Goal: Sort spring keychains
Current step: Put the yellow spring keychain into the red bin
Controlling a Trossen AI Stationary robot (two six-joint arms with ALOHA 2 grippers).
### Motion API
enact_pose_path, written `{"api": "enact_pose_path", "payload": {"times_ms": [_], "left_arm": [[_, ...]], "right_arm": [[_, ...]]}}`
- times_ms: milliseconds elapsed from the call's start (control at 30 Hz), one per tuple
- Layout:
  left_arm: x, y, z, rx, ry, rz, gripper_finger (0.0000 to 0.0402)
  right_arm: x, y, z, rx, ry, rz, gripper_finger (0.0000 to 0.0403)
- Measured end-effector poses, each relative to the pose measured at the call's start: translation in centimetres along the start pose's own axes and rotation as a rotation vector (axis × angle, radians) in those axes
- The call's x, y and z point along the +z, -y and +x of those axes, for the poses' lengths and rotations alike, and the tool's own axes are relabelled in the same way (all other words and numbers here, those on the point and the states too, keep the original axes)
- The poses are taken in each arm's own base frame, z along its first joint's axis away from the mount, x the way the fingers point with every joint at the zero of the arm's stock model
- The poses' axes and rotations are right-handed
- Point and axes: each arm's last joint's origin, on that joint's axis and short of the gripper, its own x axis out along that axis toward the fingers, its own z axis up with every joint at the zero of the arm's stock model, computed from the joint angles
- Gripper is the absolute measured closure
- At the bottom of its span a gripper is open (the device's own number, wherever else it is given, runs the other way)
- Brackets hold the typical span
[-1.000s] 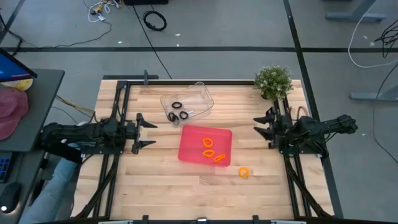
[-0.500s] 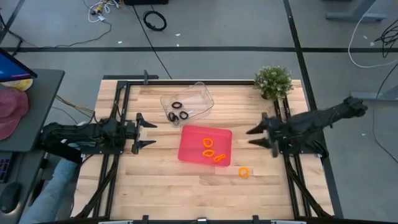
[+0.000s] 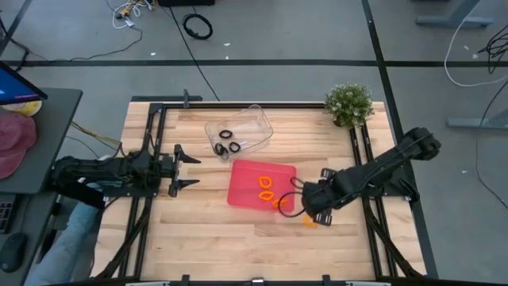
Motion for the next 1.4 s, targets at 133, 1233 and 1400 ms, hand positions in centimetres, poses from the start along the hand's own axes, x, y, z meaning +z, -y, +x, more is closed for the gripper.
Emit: {"api": "enact_pose_path", "payload": {"times_ms": [133,1233,1400], "left_arm": [[0.0,0.0,0.0,0.0,-0.001,0.0,0.0065],[0.0,0.0,0.0,0.0,-0.004,0.0,0.0065],[0.0,0.0,0.0,-0.001,-0.005,0.0,0.0065]], "right_arm": [[0.1,-1.6,2.0,0.0,0.039,-0.064,0.0204],[-2.4,-0.7,5.6,0.296,0.338,0.041,0.0398],[-0.8,-0.5,1.4,0.375,0.705,-0.058,0.0401]]}}
